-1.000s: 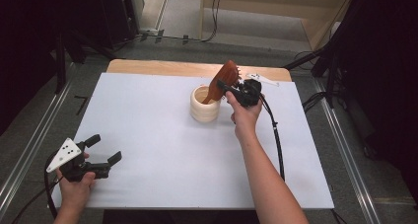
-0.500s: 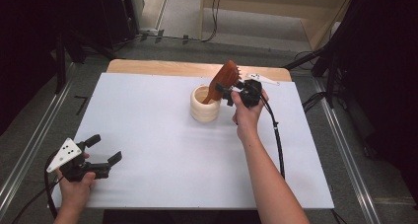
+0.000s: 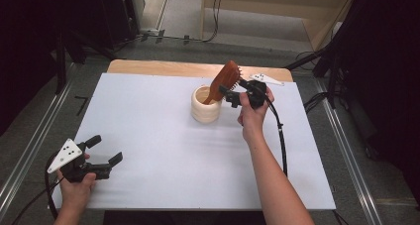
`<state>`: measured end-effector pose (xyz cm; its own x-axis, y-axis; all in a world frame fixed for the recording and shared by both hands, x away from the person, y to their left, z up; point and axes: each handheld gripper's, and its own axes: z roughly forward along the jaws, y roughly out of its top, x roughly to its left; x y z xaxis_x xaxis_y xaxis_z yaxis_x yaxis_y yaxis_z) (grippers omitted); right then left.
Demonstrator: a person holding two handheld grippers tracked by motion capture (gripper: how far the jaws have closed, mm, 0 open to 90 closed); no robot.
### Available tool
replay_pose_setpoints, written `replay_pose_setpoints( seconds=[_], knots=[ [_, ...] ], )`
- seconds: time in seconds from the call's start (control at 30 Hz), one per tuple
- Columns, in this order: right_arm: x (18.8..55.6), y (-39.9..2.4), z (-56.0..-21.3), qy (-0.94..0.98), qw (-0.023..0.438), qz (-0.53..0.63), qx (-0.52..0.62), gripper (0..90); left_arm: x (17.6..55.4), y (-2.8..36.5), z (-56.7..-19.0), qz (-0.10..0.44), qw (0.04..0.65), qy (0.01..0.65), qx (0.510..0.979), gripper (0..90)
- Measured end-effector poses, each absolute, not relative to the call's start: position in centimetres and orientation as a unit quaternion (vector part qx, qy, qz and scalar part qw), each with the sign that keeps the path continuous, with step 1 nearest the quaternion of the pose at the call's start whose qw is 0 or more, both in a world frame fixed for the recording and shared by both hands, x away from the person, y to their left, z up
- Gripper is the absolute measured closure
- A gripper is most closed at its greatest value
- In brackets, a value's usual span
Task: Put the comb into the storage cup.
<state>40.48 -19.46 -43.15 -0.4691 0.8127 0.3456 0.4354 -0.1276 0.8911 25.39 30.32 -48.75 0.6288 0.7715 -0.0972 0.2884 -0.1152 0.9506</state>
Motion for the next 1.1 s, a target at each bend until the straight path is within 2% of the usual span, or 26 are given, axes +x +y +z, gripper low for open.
replay_pose_setpoints(
  seconds=[1.1],
  knots=[
    [37.2, -20.9, -41.6, 0.668, 0.211, 0.556, 0.447, 0.0, 25.4, 30.2, -48.8, 0.219, 0.553, 0.372, 0.713, 0.0]
  ],
)
